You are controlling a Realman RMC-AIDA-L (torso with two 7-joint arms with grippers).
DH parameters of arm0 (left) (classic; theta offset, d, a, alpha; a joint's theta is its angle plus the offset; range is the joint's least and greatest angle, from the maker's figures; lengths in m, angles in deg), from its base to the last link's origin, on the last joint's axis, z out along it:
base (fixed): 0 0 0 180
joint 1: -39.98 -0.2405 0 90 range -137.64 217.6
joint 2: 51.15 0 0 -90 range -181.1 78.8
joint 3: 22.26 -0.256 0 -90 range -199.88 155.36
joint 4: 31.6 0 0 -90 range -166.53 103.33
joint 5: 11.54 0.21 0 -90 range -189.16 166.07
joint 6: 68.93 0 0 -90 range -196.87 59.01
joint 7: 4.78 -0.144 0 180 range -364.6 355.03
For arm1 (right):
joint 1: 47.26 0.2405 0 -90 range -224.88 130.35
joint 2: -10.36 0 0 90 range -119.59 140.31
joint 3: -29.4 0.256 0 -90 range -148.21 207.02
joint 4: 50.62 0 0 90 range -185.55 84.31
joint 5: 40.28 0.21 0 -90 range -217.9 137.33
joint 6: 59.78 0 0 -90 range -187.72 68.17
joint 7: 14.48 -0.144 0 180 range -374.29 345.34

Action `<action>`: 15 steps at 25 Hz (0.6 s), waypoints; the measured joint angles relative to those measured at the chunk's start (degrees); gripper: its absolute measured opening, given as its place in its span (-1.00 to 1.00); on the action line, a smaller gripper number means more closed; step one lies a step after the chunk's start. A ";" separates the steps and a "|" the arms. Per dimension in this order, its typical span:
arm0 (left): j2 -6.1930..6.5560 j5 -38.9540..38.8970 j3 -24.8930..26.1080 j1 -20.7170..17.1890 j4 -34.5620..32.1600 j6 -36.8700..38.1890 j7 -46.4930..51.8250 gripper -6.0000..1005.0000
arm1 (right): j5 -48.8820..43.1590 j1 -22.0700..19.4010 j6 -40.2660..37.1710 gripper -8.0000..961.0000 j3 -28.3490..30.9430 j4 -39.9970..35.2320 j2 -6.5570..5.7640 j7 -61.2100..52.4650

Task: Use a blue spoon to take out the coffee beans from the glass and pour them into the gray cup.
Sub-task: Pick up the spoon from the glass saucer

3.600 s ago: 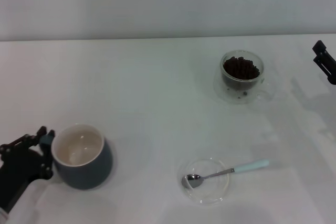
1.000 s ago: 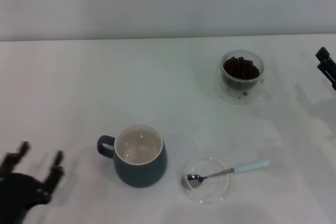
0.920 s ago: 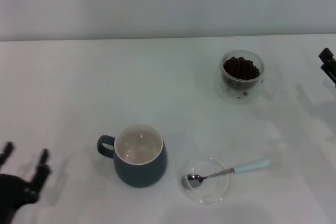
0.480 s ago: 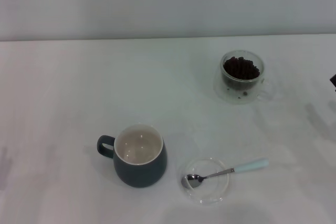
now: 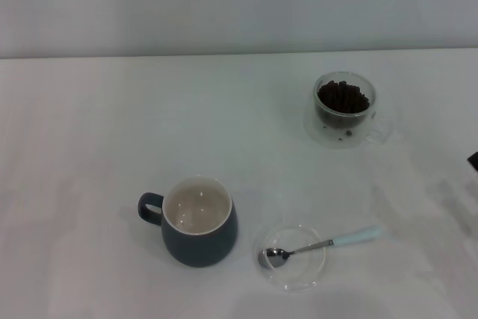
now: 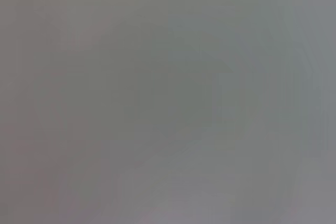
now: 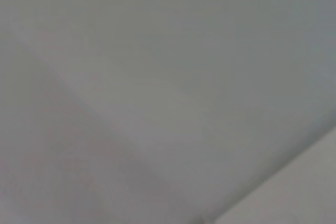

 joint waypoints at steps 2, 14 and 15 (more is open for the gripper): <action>0.03 -0.17 0.00 0.10 0.48 0.52 -0.17 0.55 | -2.10 0.17 -0.17 0.81 1.34 1.77 0.13 -0.13; -0.12 -0.92 0.00 1.00 0.94 0.25 0.32 0.78 | -32.13 -0.03 -0.84 0.81 34.34 13.47 0.11 11.21; -0.14 -0.92 0.00 1.19 0.89 0.32 0.34 0.78 | -34.28 -0.01 -0.96 0.81 36.61 14.65 0.12 12.76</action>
